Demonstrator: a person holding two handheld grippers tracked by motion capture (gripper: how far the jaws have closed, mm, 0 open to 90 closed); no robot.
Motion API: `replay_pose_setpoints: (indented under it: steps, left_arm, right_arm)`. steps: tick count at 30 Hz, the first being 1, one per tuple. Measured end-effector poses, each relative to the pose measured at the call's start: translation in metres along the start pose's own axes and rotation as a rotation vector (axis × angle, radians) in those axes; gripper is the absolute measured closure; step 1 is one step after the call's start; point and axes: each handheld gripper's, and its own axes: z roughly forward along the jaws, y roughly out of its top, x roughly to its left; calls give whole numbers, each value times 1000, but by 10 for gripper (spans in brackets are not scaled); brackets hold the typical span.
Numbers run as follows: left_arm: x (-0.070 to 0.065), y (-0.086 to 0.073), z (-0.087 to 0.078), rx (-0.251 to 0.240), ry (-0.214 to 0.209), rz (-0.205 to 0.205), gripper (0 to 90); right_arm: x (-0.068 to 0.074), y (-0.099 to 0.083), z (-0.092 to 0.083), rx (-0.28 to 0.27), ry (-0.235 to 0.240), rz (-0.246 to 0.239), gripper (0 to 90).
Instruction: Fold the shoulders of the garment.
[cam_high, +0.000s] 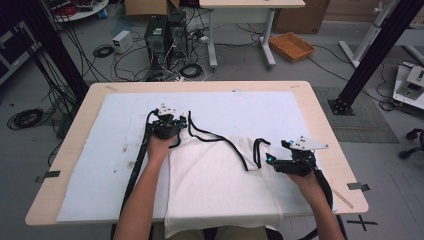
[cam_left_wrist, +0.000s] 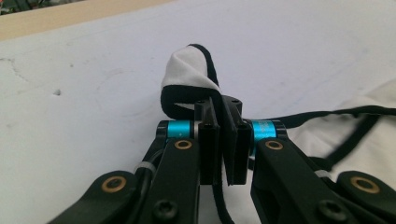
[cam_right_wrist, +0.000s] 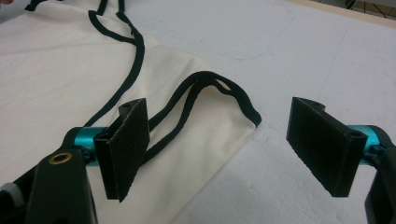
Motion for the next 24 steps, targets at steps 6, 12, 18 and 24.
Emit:
replay_pose_setpoints:
  steps: [6,12,18,24]
  left_arm:
    - [-14,-14,-28,-43,-53,5,851]
    - [-26,-26,-51,-87,-89,41,850]
    - [-37,-50,-66,-103,-154,78,843]
    - [-37,-59,-75,-131,-229,64,475]
  right_arm:
    - [3,0,-3,-3,-2,0,211]
    - [7,0,-4,-3,-3,-9,211]
    - [9,0,-3,-2,-1,-8,211]
    - [11,0,-1,5,0,-10,211]
